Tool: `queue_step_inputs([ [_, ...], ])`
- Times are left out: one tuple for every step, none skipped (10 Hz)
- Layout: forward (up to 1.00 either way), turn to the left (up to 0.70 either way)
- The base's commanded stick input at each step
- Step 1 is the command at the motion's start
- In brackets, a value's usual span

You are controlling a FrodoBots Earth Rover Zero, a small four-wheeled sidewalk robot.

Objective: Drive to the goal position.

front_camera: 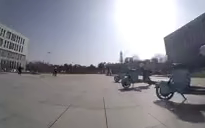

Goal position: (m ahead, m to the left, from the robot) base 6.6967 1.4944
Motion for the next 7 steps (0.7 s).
queue_step_inputs([
  [0.50,0.00],
  [0.50,0.00],
  [0.50,0.00],
  [0.50,0.00],
  [0.50,0.00],
  [0.50,0.00],
  [0.50,0.00],
])
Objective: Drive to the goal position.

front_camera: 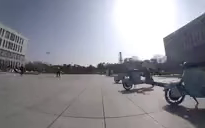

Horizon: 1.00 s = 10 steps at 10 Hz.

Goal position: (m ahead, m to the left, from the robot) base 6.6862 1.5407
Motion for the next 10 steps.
queue_step_inputs([
  [0.50,0.00],
  [0.50,0.00],
  [0.50,0.00],
  [0.50,0.00],
  [0.50,0.00],
  [0.50,0.00],
  [0.50,0.00],
  [0.50,0.00],
  [0.50,0.00],
  [0.50,0.00],
])
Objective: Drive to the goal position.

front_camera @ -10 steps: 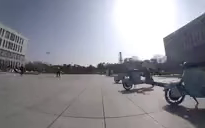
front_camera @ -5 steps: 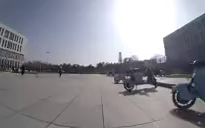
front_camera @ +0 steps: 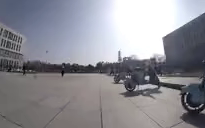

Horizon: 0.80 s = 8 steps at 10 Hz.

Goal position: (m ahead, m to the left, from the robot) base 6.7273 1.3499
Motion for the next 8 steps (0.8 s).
queue_step_inputs([
  [0.50,0.00],
  [0.50,0.00],
  [0.50,0.00],
  [0.50,0.00],
  [0.50,0.00],
  [0.50,0.00],
  [0.50,0.00],
  [0.50,0.00],
])
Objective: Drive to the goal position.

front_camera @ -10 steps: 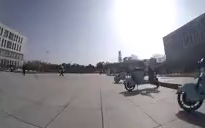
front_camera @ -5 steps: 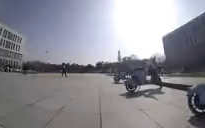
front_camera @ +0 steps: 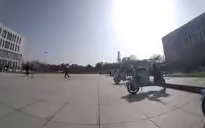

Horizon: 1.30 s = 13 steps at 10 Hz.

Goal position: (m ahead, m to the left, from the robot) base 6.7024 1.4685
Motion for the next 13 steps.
queue_step_inputs([
  [0.50,0.00],
  [0.50,0.00],
  [0.50,0.00],
  [0.50,0.00],
  [0.50,0.19],
  [0.50,0.38],
  [0.50,0.50],
  [0.50,0.31],
  [0.50,0.00],
  [0.50,0.00],
  [0.50,0.00],
  [0.50,0.00],
  [0.50,0.00],
])
